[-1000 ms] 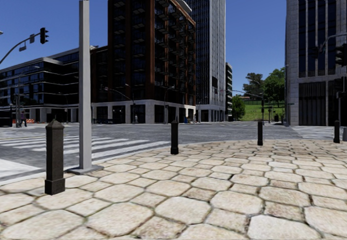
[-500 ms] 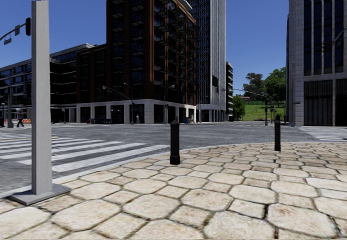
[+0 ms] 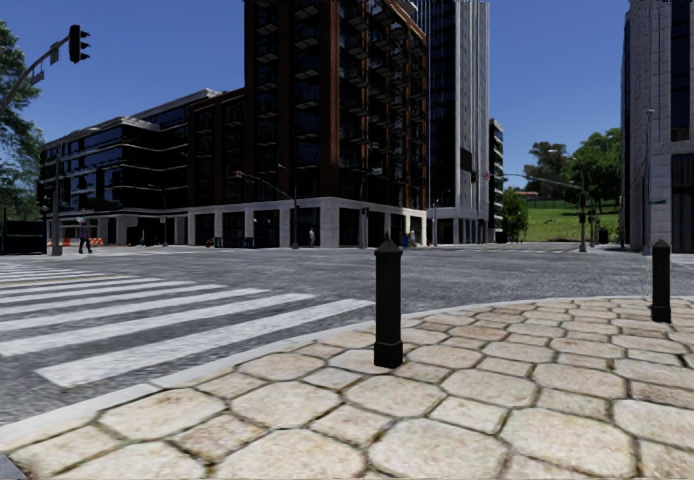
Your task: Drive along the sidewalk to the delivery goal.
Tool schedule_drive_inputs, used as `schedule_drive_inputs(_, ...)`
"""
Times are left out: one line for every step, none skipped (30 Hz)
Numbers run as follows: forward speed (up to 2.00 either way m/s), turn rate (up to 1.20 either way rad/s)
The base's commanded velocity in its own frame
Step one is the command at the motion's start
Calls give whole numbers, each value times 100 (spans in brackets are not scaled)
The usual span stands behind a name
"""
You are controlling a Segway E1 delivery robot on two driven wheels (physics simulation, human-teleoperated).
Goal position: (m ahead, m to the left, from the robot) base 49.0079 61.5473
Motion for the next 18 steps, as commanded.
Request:
schedule_drive_inputs(200,52)
schedule_drive_inputs(200,52)
schedule_drive_inputs(200,53)
schedule_drive_inputs(200,54)
schedule_drive_inputs(200,54)
schedule_drive_inputs(200,54)
schedule_drive_inputs(200,54)
schedule_drive_inputs(200,54)
schedule_drive_inputs(200,55)
schedule_drive_inputs(200,55)
schedule_drive_inputs(200,56)
schedule_drive_inputs(200,56)
schedule_drive_inputs(200,57)
schedule_drive_inputs(200,57)
schedule_drive_inputs(200,58)
schedule_drive_inputs(200,60)
schedule_drive_inputs(200,62)
schedule_drive_inputs(200,62)
